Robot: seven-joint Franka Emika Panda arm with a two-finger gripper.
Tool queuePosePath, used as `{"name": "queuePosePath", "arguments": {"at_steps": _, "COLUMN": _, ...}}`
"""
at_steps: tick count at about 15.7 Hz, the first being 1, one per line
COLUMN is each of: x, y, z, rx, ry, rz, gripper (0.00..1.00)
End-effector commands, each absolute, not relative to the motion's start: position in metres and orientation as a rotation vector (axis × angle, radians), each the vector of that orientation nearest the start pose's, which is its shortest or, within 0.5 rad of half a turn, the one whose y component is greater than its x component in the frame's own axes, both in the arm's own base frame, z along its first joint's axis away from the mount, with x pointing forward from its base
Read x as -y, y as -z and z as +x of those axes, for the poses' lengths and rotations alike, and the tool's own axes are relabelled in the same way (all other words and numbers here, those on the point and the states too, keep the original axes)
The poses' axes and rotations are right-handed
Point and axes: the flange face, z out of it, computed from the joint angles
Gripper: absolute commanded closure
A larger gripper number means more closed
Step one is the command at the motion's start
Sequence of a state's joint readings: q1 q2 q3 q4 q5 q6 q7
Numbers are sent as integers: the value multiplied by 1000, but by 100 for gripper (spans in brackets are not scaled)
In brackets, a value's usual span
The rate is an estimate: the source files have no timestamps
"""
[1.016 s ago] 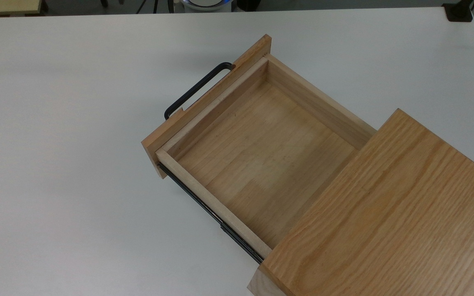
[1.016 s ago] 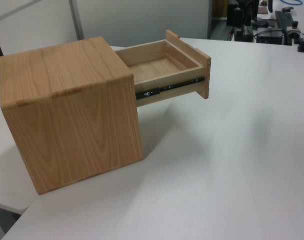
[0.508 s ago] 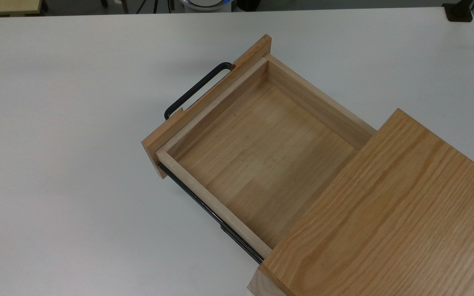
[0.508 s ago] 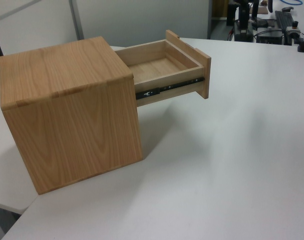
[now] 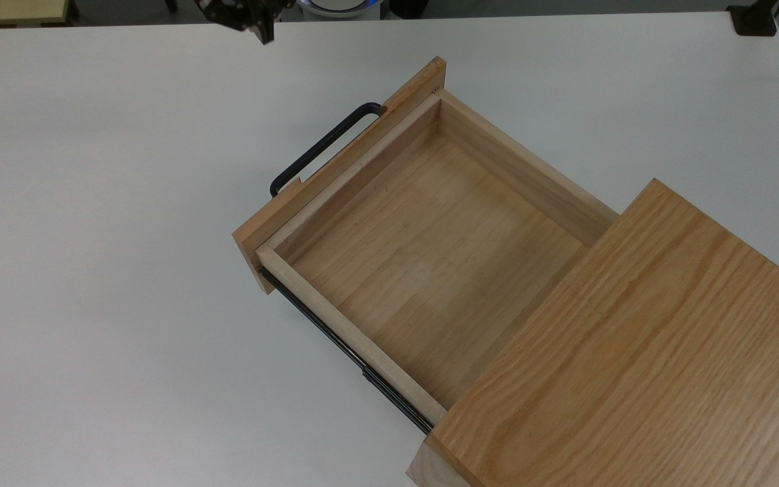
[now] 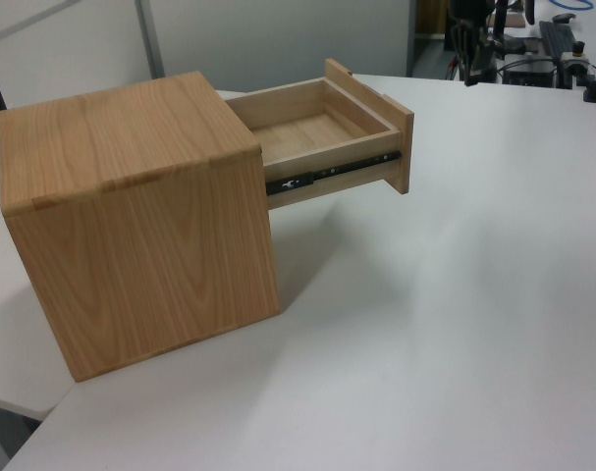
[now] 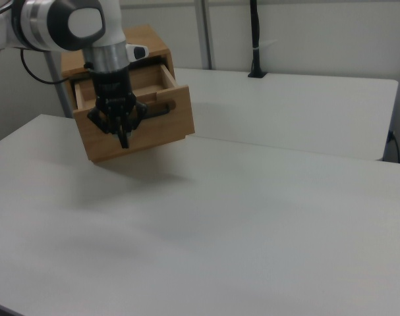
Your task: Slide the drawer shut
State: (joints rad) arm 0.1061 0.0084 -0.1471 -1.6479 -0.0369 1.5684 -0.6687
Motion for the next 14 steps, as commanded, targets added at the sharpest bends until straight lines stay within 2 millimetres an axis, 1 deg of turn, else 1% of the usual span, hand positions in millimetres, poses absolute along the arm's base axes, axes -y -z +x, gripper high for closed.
{"name": "queuePosePath", "arguments": {"at_steps": 1, "x": 10, "y": -575, "z": 591, "rx": 1038, "ry": -82, "rz": -2950, "gripper": 100}}
{"name": "queuePosePath", "arguments": {"at_steps": 3, "x": 5, "y": -575, "z": 614, "rx": 1032, "ry": -43, "rz": -2946, "gripper": 100}}
{"name": "queuePosePath", "arguments": {"at_steps": 5, "x": -3, "y": -575, "z": 631, "rx": 1038, "ry": -4, "rz": -2935, "gripper": 100}}
{"name": "queuePosePath", "arguments": {"at_steps": 7, "x": -25, "y": -573, "z": 641, "rx": 1073, "ry": 53, "rz": -2928, "gripper": 100}}
{"name": "queuePosePath", "arguments": {"at_steps": 9, "x": -44, "y": -562, "z": 652, "rx": 1075, "ry": 98, "rz": -2931, "gripper": 100}}
{"name": "queuePosePath", "arguments": {"at_steps": 14, "x": -82, "y": -543, "z": 679, "rx": 1024, "ry": 294, "rz": -2974, "gripper": 100}}
